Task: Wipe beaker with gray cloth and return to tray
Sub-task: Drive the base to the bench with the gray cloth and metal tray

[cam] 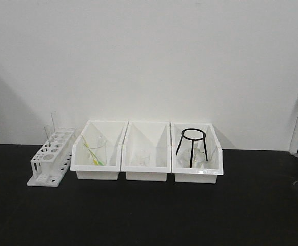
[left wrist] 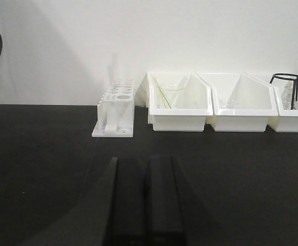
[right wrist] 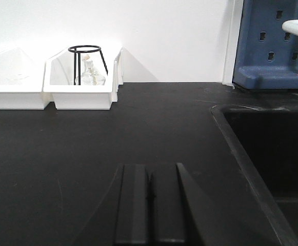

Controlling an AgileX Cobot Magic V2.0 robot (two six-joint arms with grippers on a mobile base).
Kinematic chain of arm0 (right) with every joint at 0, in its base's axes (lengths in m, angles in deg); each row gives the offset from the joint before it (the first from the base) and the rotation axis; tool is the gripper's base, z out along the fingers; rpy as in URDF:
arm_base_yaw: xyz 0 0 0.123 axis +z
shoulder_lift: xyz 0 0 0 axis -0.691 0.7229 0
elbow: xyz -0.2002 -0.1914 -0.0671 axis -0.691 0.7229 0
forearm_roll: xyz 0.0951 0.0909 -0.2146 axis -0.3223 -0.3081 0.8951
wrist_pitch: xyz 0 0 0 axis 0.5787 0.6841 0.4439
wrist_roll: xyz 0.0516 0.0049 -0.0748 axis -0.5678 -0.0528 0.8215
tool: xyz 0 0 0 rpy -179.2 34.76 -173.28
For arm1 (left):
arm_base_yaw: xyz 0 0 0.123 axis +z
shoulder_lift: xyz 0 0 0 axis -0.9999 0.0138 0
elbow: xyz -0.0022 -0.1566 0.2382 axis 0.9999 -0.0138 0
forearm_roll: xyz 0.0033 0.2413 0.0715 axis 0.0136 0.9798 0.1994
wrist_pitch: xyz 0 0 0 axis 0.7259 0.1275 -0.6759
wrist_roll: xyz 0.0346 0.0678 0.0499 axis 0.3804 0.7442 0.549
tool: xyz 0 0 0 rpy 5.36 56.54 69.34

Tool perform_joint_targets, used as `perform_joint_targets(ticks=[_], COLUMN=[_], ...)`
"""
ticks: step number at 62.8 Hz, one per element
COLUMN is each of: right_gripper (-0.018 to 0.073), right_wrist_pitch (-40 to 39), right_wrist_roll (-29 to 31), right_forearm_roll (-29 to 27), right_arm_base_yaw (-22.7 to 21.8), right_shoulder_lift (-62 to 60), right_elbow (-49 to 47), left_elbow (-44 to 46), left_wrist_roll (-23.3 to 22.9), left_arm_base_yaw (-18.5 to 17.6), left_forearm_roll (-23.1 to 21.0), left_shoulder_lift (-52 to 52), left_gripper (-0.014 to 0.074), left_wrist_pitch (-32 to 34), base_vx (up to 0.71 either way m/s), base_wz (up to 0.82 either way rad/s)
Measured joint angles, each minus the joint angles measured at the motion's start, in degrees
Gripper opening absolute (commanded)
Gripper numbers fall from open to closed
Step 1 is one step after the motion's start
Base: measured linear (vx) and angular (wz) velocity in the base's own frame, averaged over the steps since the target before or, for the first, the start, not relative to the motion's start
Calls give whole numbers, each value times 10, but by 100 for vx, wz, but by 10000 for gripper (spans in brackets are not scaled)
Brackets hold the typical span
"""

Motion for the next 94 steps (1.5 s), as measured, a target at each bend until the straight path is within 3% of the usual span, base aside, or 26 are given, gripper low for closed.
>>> perform_joint_targets(ticks=[56,94], right_gripper=[-8,-8], right_wrist_pitch=[1,1], right_wrist_roll=[0,0], right_forearm_roll=[0,0], right_arm_base_yaw=[0,0], right_shoulder_lift=[0,0], right_elbow=[0,0], left_elbow=[0,0], left_wrist_roll=[0,0], left_arm_base_yaw=[0,0], left_forearm_roll=[0,0], left_shoulder_lift=[0,0], left_gripper=[-6,-6], left_wrist_pitch=[0,0], base_vx=[-2,-27], base_wz=[0,-2])
